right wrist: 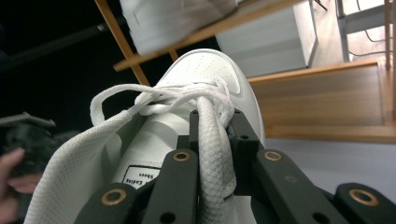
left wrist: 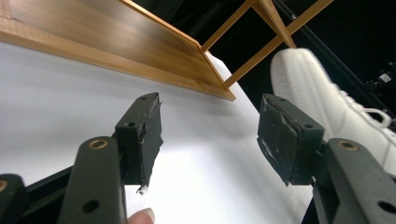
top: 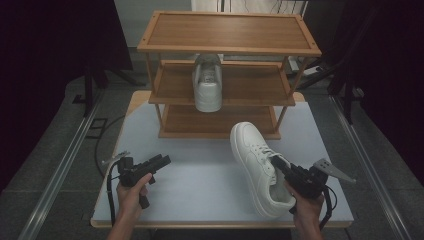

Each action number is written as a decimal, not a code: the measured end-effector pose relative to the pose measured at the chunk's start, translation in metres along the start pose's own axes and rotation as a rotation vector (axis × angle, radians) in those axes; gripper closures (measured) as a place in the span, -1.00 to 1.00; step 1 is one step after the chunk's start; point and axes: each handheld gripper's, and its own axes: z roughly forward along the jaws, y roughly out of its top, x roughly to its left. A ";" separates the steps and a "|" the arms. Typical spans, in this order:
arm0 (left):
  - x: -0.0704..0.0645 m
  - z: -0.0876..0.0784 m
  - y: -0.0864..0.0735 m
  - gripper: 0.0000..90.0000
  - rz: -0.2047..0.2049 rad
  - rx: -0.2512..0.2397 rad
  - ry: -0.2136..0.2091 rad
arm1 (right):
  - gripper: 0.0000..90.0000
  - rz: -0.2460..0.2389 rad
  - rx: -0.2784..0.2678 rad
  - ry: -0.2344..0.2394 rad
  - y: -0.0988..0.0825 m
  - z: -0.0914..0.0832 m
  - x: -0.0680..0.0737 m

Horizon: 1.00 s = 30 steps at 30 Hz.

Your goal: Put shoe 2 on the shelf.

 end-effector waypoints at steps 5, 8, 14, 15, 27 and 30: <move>-0.001 -0.002 0.001 -0.13 0.000 -0.002 -0.003 | 0.83 0.003 -0.037 0.038 0.008 -0.002 0.010; -0.002 -0.003 0.002 -0.13 0.000 -0.004 -0.007 | 0.83 0.026 -0.075 0.053 0.016 -0.004 0.017; -0.004 -0.006 0.003 -0.12 0.012 -0.027 0.004 | 0.83 0.005 -0.151 0.041 0.034 -0.007 0.029; -0.004 -0.006 0.003 -0.12 0.007 -0.031 0.002 | 0.83 0.013 -0.164 0.043 0.037 -0.007 0.029; -0.003 -0.011 0.006 -0.12 0.002 -0.049 0.003 | 0.84 0.073 -0.226 0.032 0.076 0.032 0.035; -0.004 -0.014 0.008 -0.11 0.017 -0.059 0.019 | 0.83 0.067 -0.228 0.017 0.083 0.040 0.035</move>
